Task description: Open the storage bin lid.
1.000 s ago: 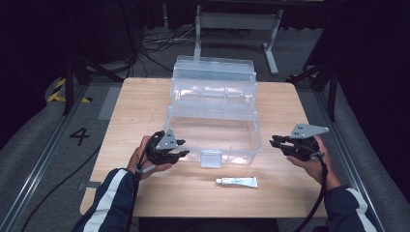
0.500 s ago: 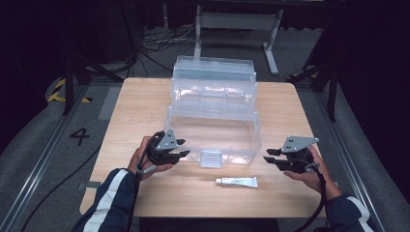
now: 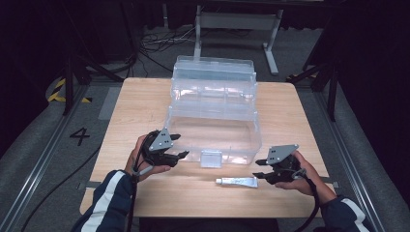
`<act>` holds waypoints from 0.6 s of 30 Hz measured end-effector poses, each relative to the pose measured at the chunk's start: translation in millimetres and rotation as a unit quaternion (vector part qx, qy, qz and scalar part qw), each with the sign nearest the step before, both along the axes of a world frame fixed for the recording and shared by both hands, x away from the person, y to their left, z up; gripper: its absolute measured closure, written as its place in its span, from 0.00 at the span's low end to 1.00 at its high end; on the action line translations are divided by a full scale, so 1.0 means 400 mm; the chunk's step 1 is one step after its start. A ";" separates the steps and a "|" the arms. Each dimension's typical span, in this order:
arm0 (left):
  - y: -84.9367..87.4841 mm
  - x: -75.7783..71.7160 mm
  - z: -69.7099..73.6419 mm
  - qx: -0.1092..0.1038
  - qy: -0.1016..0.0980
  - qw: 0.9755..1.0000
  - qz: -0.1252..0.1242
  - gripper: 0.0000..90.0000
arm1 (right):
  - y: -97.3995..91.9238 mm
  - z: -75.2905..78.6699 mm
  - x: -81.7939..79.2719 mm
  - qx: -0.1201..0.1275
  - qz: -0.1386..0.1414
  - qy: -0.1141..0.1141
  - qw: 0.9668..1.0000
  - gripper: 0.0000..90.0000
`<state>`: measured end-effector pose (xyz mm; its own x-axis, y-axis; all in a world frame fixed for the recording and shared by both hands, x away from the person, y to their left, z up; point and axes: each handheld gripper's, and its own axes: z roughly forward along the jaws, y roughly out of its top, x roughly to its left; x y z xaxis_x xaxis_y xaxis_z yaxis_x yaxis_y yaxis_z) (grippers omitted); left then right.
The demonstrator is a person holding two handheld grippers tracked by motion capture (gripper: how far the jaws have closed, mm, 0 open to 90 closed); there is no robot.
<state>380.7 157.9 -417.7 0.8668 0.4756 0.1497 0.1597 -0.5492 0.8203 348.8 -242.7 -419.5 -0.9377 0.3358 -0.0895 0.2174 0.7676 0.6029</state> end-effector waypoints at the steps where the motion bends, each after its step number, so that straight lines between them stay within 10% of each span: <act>1: 0.003 -0.002 0.003 -0.001 -0.002 1.000 0.002 0.35 | 0.009 -0.004 -0.002 -0.004 0.007 0.002 1.000 0.60; 18: 0.087 -0.053 0.014 0.013 -0.013 0.998 0.054 0.24 | 0.118 -0.052 0.001 -0.049 0.067 0.029 0.996 0.58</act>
